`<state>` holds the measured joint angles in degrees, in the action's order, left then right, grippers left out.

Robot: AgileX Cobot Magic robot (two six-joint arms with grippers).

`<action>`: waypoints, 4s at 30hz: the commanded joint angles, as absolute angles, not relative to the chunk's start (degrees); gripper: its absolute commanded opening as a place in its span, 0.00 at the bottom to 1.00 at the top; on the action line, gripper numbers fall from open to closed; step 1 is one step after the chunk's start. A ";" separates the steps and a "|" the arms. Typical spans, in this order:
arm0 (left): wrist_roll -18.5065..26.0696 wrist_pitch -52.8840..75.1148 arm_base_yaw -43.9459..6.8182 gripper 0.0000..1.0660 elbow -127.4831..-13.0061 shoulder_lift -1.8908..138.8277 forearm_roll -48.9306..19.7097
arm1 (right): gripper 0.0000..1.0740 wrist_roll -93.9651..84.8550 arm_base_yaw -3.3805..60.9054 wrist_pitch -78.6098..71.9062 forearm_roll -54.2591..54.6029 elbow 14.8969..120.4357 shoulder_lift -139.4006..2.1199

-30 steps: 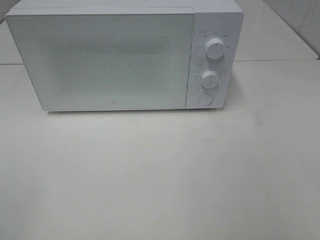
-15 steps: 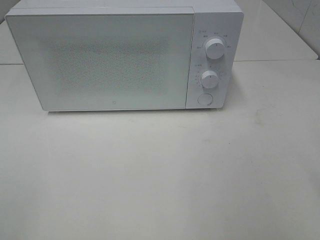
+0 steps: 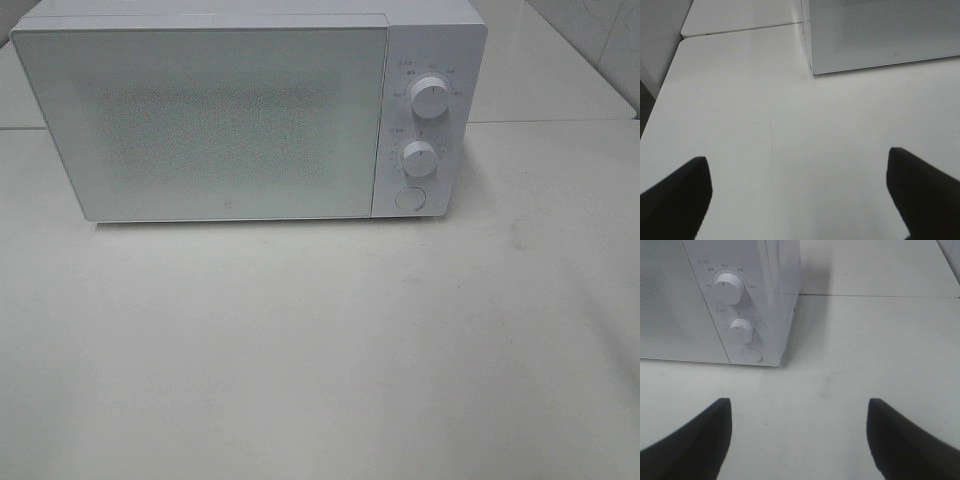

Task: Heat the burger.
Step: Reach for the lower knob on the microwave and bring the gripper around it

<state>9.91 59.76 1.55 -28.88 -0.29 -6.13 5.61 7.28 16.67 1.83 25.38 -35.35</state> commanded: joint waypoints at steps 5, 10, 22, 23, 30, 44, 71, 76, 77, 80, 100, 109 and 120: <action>10.03 59.82 1.66 0.82 -28.93 -1.72 -6.07 | 0.67 6.19 7.05 2.86 1.72 24.18 -44.23; 10.03 59.82 1.66 0.82 -28.93 -1.72 -6.07 | 0.67 6.19 7.05 -4.81 1.66 24.18 -50.13; 10.03 59.82 1.66 0.82 -28.93 -1.72 -6.07 | 0.67 6.02 7.05 -22.23 1.60 24.18 -64.29; 10.03 59.82 1.66 0.82 -28.93 -1.72 -6.07 | 0.67 6.02 7.05 -22.23 1.60 24.18 -64.29; 10.03 59.82 1.66 0.82 -28.93 -1.72 -6.07 | 0.67 2.18 9.22 -35.98 3.50 22.75 -73.80; 10.03 59.82 1.66 0.82 -28.93 -1.72 -6.07 | 0.67 -13.24 27.73 -58.50 31.17 21.49 -90.36; 10.03 59.82 1.66 0.82 -28.93 -1.72 -6.13 | 0.67 -13.18 38.39 -75.29 41.77 29.22 -107.03; 10.03 59.82 1.66 0.82 -28.93 -1.72 -6.13 | 0.67 -13.18 38.39 -75.75 41.88 32.20 -109.15; 10.03 59.82 1.66 0.82 -28.93 -1.72 -6.13 | 0.67 -13.18 38.39 -75.75 41.88 32.20 -109.15; 10.03 59.82 1.66 0.82 -28.93 -1.72 -6.13 | 0.67 -13.18 38.22 -75.63 41.88 33.86 -109.61; 10.03 59.82 1.66 0.82 -28.93 -1.72 -6.02 | 0.67 -13.35 36.15 -74.20 40.68 43.26 -116.94; 10.03 59.82 1.66 0.82 -28.93 -1.72 -6.07 | 0.67 -13.06 35.52 -74.14 40.97 45.49 -119.18; 10.03 59.82 1.66 0.82 -28.93 -1.72 -6.07 | 0.64 -12.89 34.84 -74.71 41.31 45.49 -119.18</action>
<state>9.91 59.76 1.55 -28.88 -0.29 -6.13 -12.95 35.29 -69.44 41.25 44.86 -119.29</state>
